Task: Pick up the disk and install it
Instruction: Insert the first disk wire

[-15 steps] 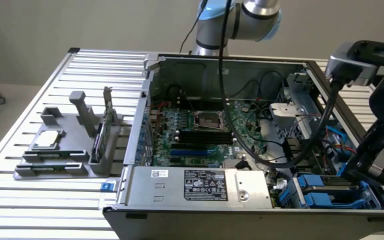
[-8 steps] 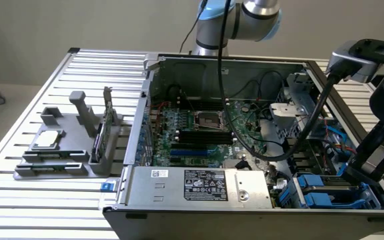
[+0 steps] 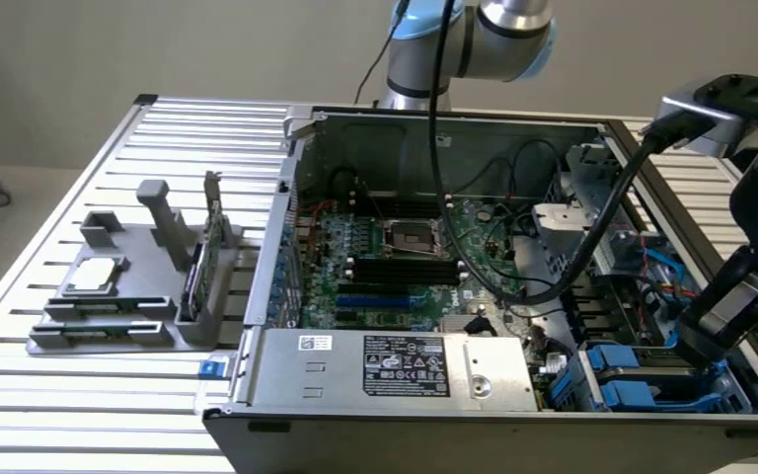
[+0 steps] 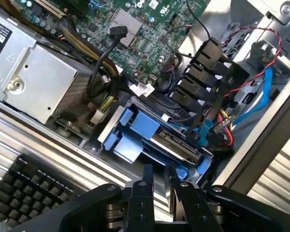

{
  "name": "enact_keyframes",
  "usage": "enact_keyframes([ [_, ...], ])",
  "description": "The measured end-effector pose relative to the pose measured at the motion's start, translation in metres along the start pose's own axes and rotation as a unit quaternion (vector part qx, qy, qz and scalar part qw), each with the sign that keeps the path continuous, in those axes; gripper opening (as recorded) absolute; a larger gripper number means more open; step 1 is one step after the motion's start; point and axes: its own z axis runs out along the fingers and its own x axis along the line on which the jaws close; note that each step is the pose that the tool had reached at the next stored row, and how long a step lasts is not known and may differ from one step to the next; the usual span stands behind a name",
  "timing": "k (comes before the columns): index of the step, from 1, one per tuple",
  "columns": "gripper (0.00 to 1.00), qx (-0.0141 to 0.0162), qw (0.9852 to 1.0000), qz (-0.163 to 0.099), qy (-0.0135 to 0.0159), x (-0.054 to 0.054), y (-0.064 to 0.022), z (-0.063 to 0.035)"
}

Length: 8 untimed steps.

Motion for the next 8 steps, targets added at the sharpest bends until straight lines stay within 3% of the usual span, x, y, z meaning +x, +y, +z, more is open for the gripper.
enact_keyframes([
  [8, 0.25, 0.0044, 0.9983, 0.058, 0.0050, 0.0000, 0.0000, 0.0000],
])
